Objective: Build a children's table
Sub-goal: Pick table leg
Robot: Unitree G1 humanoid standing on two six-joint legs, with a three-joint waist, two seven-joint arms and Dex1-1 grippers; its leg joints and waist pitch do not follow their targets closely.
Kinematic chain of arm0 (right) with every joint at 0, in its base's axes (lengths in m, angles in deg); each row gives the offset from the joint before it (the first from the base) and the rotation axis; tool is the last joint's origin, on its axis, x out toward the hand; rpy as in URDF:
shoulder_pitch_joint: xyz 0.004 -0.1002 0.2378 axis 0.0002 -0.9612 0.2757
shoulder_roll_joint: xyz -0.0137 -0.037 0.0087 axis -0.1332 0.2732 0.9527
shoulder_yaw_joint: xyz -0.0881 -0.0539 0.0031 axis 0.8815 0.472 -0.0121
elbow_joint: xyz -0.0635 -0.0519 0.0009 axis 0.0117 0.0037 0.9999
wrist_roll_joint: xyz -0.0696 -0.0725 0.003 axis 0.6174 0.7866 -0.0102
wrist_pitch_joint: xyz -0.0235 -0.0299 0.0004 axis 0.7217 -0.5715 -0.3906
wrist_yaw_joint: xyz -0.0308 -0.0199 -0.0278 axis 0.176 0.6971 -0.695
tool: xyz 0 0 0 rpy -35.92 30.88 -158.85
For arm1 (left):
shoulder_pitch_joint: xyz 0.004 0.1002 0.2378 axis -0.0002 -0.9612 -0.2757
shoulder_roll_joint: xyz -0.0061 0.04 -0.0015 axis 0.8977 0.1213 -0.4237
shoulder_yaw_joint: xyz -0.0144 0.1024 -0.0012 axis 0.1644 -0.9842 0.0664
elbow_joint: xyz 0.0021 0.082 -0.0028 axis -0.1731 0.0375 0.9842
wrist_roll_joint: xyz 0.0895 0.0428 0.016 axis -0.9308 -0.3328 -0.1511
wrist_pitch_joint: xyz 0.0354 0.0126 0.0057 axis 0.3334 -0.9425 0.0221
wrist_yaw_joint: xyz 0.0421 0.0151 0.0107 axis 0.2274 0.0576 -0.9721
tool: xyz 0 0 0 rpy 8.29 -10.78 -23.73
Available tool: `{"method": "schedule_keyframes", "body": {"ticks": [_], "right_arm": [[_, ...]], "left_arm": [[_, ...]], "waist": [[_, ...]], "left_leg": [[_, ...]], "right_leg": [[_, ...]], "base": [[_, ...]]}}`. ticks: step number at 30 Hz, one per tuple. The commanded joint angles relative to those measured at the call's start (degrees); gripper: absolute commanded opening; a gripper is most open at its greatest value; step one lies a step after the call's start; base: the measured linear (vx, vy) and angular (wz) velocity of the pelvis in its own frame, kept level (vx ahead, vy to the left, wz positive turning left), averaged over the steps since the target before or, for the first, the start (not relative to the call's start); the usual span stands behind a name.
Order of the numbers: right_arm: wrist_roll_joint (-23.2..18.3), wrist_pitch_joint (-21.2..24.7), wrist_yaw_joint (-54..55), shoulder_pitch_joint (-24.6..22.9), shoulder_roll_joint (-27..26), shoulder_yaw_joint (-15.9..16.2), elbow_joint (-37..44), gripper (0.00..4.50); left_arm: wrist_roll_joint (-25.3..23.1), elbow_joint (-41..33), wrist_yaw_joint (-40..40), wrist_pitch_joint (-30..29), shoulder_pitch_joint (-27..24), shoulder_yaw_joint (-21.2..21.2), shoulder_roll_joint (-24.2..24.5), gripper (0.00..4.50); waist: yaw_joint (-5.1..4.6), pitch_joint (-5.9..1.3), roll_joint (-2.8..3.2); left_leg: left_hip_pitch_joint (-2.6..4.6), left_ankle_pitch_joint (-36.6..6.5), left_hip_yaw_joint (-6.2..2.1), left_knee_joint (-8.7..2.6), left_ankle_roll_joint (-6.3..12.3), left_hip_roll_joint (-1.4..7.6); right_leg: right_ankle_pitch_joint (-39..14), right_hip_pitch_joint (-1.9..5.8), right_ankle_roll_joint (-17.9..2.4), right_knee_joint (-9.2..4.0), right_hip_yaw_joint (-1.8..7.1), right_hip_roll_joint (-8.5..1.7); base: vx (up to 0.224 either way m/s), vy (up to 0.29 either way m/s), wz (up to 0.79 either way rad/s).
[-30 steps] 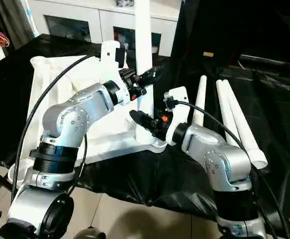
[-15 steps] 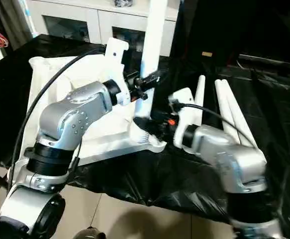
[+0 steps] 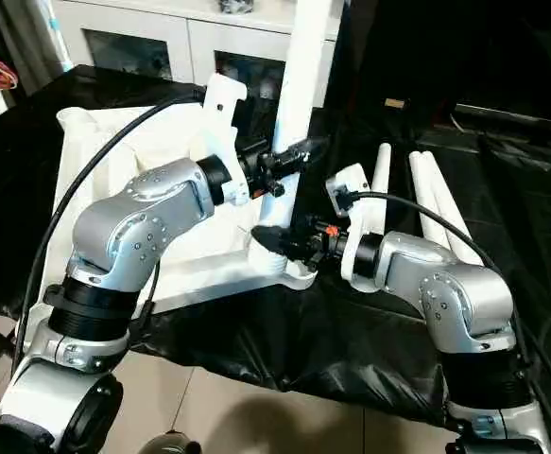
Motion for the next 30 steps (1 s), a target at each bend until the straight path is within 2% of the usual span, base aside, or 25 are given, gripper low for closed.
{"method": "schedule_keyframes", "body": {"ticks": [1,14,17,18,21,26,30], "right_arm": [[-0.1,0.3,-0.8,1.4,0.3,0.5,-0.5,2.97],[1.0,-0.4,-2.6,3.0,0.7,2.0,-2.9,2.97],[1.4,-0.7,-2.9,3.1,0.9,2.5,-3.1,2.97],[1.4,-0.7,-3.0,3.1,0.9,2.6,-3.1,2.68],[1.7,-0.9,-3.3,3.1,0.8,2.8,-3.3,2.58],[1.8,-1.4,-3.4,3.5,0.5,2.7,-3.8,2.06],[1.9,-1.6,-3.5,3.6,0.2,2.5,-3.7,1.96]], "left_arm": [[0.6,-1.6,0.7,-0.5,0.2,-0.5,-0.3,1.88],[2.1,-3.1,3.1,-2.5,-0.1,-1.1,0.0,1.88],[2.6,-3.1,3.2,-2.6,0.0,-0.8,-0.2,1.88],[2.8,-3.1,3.2,-2.7,0.0,-0.7,-0.3,1.88],[2.8,-3.5,3.3,-3.3,-0.1,-0.6,-0.4,1.88],[3.0,-3.6,4.0,-3.6,-0.2,-0.9,-0.2,1.88],[3.0,-3.5,4.3,-3.6,-0.1,-1.1,0.0,1.88]], "waist": [[0.14,-4.52,-0.73],[0.14,-4.49,-0.69],[0.09,-4.49,-0.84],[0.12,-4.49,-0.8],[0.15,-4.49,-0.78],[0.13,-4.5,-0.65],[0.16,-4.52,-0.56]], "left_leg": [[0.84,-1.9,-1.93,-3.21,3.4,4.57],[0.75,-1.9,-1.96,-3.25,3.13,4.56],[0.81,-2.1,-1.93,-3.24,3.08,4.57],[0.82,-2.1,-1.92,-3.25,3.05,4.58],[0.82,-2.1,-1.92,-3.24,3.11,4.58],[0.83,-2.1,-1.98,-3.25,3.12,4.6],[0.86,-2.2,-1.98,-3.22,3.04,4.62]], "right_leg": [[-9.9,3.26,-4.7,-4.46,4.24,-8.02],[-9.8,3.32,-4.9,-4.4,4.22,-8.01],[-9.9,3.3,-4.8,-4.4,4.24,-8.02],[-10.1,3.29,-4.9,-4.44,4.25,-8.06],[-10.1,3.29,-4.9,-4.44,4.25,-8.04],[-9.9,3.27,-4.9,-4.41,4.23,-7.96],[-9.5,3.27,-5.0,-4.4,4.27,-8.01]], "base": [[0.0,0.0,0.0],[0.0,0.0,0.0],[0.0,0.0,0.0],[0.0,0.0,0.0],[0.0,0.0,0.0],[0.0,0.0,0.0],[0.0,0.0,0.0]]}}
